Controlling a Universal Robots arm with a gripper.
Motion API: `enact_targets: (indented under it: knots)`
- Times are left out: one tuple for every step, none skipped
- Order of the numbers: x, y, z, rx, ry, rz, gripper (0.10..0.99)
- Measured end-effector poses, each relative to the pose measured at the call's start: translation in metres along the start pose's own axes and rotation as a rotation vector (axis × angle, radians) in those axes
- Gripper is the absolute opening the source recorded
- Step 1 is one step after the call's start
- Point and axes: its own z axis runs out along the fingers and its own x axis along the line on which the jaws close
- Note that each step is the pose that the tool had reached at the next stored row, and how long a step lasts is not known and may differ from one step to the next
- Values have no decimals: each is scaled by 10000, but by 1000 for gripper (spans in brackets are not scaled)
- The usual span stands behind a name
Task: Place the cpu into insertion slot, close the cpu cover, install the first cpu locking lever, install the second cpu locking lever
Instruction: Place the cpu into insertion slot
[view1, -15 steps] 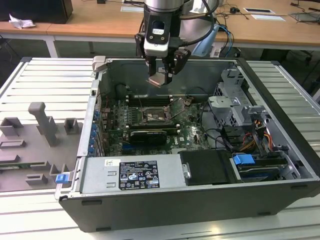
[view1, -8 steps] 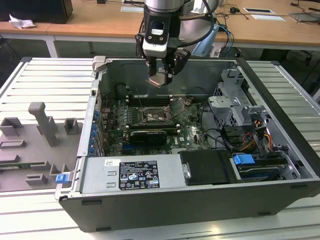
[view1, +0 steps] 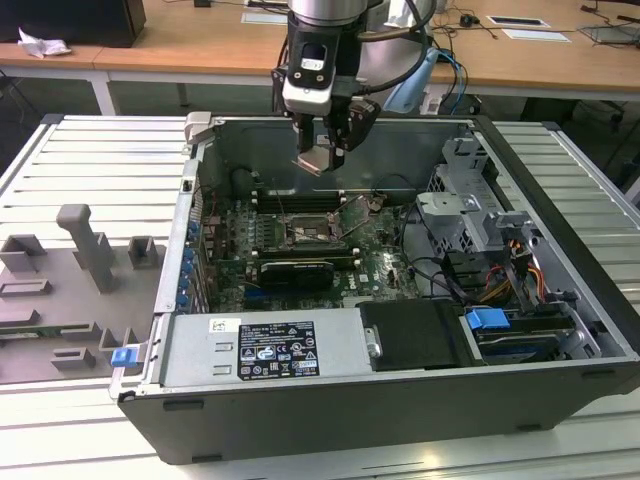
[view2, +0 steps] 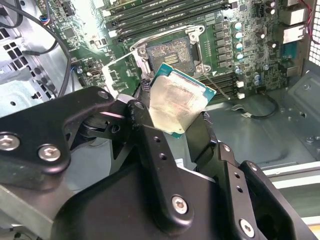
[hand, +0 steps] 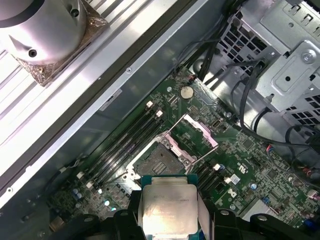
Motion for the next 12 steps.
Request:
enact_targets:
  knots:
    - [0, 0, 1, -1, -3, 34, 529]
    - [0, 0, 1, -1, -5, 62, 529]
    - [0, 0, 2, -2, -9, 108, 529]
    - [0, 0, 3, -3, -12, 137, 529]
    - [0, 0, 4, -3, -14, 167, 529]
    - [0, 0, 4, -4, -18, 207, 529]
    - [0, 0, 5, -4, -21, 239, 529]
    - [0, 0, 6, -5, -24, 277, 529]
    - [0, -1, 7, -6, -28, 311, 529]
    - [0, -1, 7, -6, -31, 357, 529]
    - [0, -1, 8, -7, -34, 381, 529]
    - [0, -1, 9, -8, -39, 442, 529]
